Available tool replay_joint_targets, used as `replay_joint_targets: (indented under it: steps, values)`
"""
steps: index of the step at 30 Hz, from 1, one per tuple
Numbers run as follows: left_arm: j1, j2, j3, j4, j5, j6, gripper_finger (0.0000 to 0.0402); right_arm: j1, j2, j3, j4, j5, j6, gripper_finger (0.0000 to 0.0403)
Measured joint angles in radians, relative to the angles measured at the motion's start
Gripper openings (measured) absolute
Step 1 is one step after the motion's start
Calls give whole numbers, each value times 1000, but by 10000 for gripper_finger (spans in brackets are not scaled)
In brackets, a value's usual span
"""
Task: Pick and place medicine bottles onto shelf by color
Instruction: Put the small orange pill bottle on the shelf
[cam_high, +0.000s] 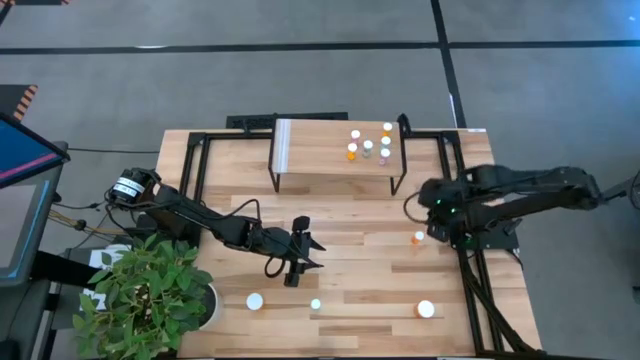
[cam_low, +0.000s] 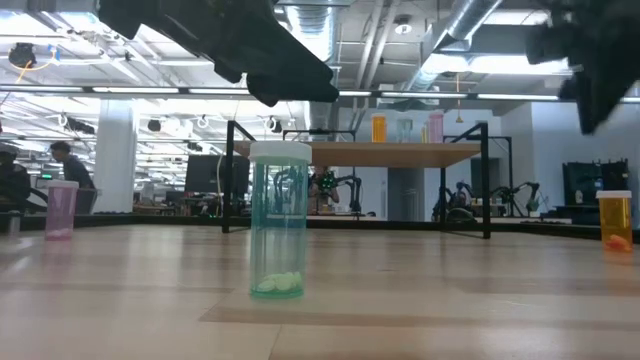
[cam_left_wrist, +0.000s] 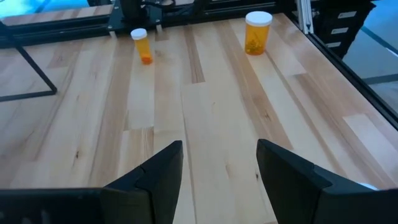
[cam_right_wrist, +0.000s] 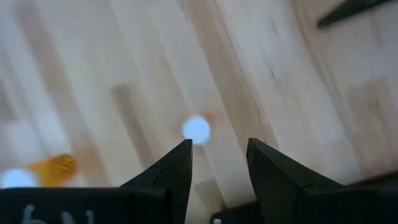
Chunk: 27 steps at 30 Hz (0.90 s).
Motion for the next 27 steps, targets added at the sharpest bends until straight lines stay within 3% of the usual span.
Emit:
replay_joint_targets:
  steps: [8, 27]
  values:
    - [0, 0, 0, 3, 0, 0, 194, 46, 20, -166, 118, 29, 65, 175]
    - [0, 3, 0, 3, 0, -3, 194, 193, 27, -239, 292, 63, 170, 183]
